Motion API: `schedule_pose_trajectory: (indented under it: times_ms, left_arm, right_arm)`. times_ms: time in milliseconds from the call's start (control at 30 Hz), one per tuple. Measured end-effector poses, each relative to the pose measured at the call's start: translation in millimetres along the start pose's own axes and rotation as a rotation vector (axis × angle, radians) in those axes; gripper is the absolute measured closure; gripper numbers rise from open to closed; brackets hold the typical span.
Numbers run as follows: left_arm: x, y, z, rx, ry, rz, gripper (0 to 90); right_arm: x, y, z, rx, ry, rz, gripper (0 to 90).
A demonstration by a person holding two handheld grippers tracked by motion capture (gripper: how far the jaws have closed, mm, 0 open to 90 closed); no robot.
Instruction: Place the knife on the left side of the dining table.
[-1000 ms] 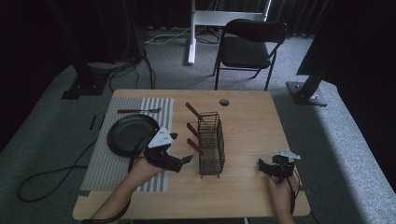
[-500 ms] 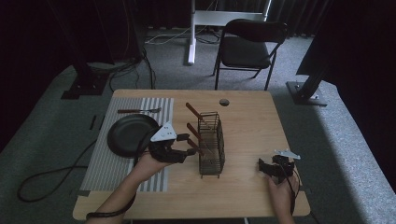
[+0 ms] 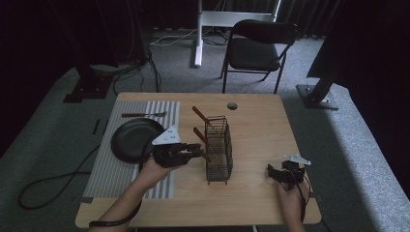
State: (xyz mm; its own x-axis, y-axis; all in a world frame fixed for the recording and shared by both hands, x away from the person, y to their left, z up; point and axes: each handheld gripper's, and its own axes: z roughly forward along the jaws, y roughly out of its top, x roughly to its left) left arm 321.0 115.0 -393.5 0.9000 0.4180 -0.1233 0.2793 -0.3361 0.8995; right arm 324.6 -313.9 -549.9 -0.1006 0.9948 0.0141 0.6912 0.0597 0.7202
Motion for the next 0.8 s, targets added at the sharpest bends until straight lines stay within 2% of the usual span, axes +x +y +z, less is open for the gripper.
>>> schedule_pose_trajectory:
  times_ms: [100, 367, 567, 600, 800]
  left_arm:
    - [-3.3, 0.8, 0.5, 0.001, -0.002, 0.016, 74.8]
    - [-6.2, 6.5, -0.8, -0.005, 0.000, 0.024, 75.0]
    - [-10.1, 11.2, -3.2, -0.003, 0.022, 0.040, 75.1]
    - [-11.3, 17.8, -9.0, -0.016, 0.023, 0.045, 75.1]
    - [-15.3, 29.1, -23.3, -0.058, 0.029, 0.055, 75.1]
  right_arm:
    - [0.0, 0.0, 0.1, 0.000, 0.000, 0.000, 12.1]
    - [-0.1, 0.0, 0.0, 0.000, 0.000, -0.001, 12.1]
    - [-0.1, -0.1, 0.1, -0.001, 0.000, -0.001, 12.1]
    - [-0.1, 0.0, 0.1, -0.001, 0.000, -0.002, 12.1]
    - [-0.1, 0.0, 0.0, 0.000, 0.000, -0.001, 12.1]
